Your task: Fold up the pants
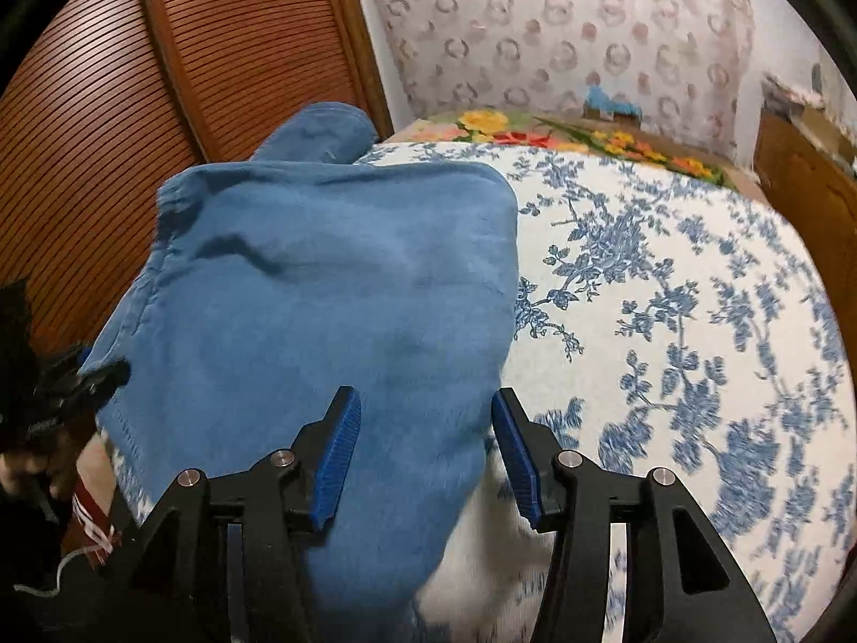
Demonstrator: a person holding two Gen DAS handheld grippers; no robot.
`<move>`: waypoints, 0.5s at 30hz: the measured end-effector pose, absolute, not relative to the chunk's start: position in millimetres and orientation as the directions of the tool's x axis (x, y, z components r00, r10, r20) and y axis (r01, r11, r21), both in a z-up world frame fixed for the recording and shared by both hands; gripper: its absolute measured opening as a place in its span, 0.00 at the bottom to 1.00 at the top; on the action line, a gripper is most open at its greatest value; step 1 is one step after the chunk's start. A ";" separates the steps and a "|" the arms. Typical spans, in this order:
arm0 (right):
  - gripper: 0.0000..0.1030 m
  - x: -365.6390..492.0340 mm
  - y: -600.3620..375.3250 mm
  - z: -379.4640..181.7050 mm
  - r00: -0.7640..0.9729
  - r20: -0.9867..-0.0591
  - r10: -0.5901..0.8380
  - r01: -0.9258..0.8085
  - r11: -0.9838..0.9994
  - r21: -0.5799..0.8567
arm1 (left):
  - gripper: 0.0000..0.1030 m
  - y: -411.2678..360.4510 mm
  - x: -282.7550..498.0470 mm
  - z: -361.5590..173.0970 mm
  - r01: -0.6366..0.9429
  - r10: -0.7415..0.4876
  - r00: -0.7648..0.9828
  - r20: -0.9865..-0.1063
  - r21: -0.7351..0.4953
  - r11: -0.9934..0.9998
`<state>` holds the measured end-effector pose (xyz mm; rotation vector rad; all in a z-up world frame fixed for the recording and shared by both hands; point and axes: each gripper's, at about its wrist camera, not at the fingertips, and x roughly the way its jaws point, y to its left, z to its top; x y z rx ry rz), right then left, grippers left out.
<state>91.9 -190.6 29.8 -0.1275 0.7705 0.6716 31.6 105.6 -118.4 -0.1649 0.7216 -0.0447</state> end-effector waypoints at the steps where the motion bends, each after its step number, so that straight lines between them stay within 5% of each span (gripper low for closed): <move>1: 0.52 96.8 -188.2 28.7 0.521 -0.681 0.514 -0.599 0.789 0.137 | 0.67 104.9 31.9 -118.3 -0.016 -0.098 0.751 -0.653 -0.166 0.986; 12: 0.51 128.4 -161.2 18.2 0.503 -0.692 0.519 -0.587 0.792 0.167 | 0.67 102.5 31.7 -118.3 -0.015 -0.096 0.751 -0.653 -0.162 0.987; 15: 0.28 127.5 -159.8 17.6 0.478 -0.687 0.547 -0.613 0.768 0.185 | 0.67 101.9 31.5 -118.5 -0.015 -0.096 0.751 -0.653 -0.163 0.986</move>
